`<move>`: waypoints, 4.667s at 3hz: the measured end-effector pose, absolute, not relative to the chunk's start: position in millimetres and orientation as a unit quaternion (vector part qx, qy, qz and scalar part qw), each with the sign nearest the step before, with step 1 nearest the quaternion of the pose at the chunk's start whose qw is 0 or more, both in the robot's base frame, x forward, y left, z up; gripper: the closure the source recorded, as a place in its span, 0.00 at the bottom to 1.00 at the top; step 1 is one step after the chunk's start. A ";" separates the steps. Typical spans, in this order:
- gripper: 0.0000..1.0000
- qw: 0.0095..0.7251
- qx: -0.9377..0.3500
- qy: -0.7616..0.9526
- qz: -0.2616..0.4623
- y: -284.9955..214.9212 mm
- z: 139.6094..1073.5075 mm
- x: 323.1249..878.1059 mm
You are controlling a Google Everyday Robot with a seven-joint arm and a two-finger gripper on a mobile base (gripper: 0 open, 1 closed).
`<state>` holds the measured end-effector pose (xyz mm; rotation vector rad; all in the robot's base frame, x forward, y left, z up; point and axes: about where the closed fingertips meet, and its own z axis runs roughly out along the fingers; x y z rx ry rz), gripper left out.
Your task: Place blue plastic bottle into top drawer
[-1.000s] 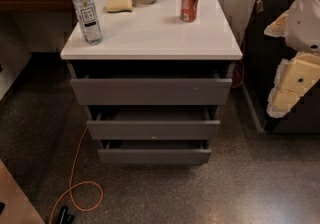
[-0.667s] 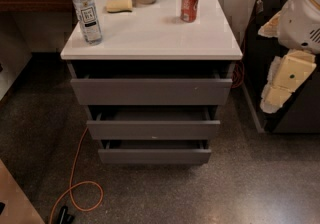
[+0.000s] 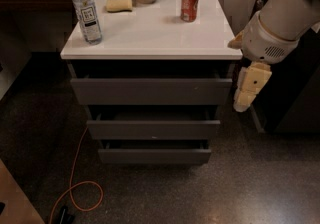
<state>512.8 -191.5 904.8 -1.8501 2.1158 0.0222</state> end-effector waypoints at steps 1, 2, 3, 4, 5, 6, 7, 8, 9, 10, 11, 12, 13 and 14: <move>0.00 0.178 -0.679 0.713 0.005 -182.1 866.3 530.7; 0.00 0.209 -0.719 0.662 0.014 -168.4 818.8 557.4; 0.00 0.226 -0.742 0.631 0.016 -160.6 787.9 574.8; 0.00 0.264 -0.742 0.616 0.025 -156.7 756.0 593.6; 0.00 0.269 -0.744 0.611 0.028 -153.0 748.4 596.7; 0.00 0.269 -0.746 0.608 0.018 -144.3 730.7 619.7; 0.00 0.260 -0.750 0.608 0.009 -138.3 717.5 638.6; 0.00 0.245 -0.753 0.611 0.001 -133.0 701.3 660.2; 0.00 0.227 -0.753 0.617 -0.008 -127.6 681.4 688.2; 0.00 0.216 -0.753 0.622 -0.014 -126.0 671.3 703.9; 0.17 0.209 -0.749 0.629 -0.023 -125.2 664.6 711.3; 0.41 0.208 -0.746 0.633 -0.025 -125.1 661.7 708.7; 0.65 0.212 -0.745 0.632 -0.025 -125.0 662.6 699.1; 0.88 0.218 -0.748 0.626 -0.023 -123.2 668.4 680.8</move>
Offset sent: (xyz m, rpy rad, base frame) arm 0.0651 0.0330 -0.1255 0.0996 -0.1230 0.3524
